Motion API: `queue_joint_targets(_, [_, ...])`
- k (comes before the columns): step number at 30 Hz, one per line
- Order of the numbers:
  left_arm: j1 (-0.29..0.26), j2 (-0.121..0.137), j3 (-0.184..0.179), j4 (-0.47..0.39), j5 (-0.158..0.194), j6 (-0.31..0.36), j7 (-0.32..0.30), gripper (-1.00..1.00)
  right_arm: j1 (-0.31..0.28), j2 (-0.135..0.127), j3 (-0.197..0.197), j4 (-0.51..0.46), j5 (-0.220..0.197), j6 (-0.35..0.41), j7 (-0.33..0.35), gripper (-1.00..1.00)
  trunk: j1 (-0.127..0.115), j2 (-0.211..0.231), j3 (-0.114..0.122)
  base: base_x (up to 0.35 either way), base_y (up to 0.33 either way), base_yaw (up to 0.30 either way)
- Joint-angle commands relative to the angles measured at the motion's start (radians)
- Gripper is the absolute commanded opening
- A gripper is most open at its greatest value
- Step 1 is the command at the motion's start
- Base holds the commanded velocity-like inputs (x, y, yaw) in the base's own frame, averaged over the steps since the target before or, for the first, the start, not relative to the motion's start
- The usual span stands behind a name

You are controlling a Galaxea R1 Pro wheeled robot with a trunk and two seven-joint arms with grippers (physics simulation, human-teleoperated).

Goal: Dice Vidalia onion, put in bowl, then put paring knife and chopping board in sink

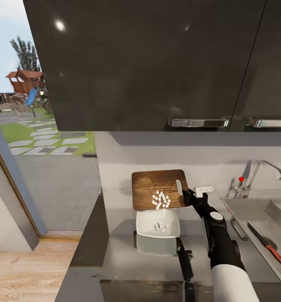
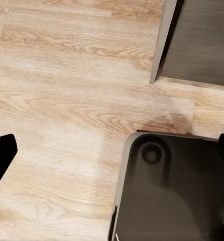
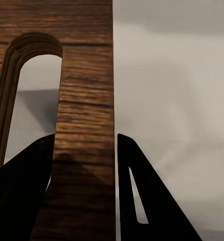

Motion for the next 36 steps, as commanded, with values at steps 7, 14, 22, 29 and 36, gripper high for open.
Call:
queue_joint_targets(7, [0.0, 0.0, -0.002, -0.001, 0.005, -0.001, 0.001, 1.0, 0.0, 0.001, -0.004, -0.002, 0.008, 0.003, 0.008, -1.0, 0.001, -0.002, -0.002, 0.0, 0.0, 0.0])
queue_joint_targets(14, [0.0, 0.0, -0.002, -0.001, 0.005, 0.0, 0.0, 1.0, -0.001, 0.001, -0.004, -0.002, 0.008, 0.002, 0.008, -1.0, 0.001, -0.002, -0.002, 0.0, 0.0, 0.0])
queue_joint_targets(22, [0.0, -0.001, -0.002, -0.001, 0.005, 0.0, 0.0, 1.0, -0.001, 0.001, -0.004, -0.002, 0.008, 0.002, 0.008, -1.0, 0.001, -0.002, -0.002, 0.0, 0.0, 0.0])
queue_joint_targets(29, [0.0, -0.001, -0.002, -0.001, 0.005, 0.0, 0.0, 1.0, -0.001, 0.001, -0.004, -0.002, 0.008, 0.002, 0.008, -1.0, 0.001, -0.002, -0.002, 0.0, 0.0, 0.0])
queue_joint_targets(36, [0.0, -0.001, -0.002, -0.001, 0.005, -0.001, 0.0, 1.0, -0.001, 0.005, -0.002, -0.014, 0.009, 0.012, 0.006, -1.0, 0.001, -0.002, -0.002, -0.105, 0.0, 0.0])
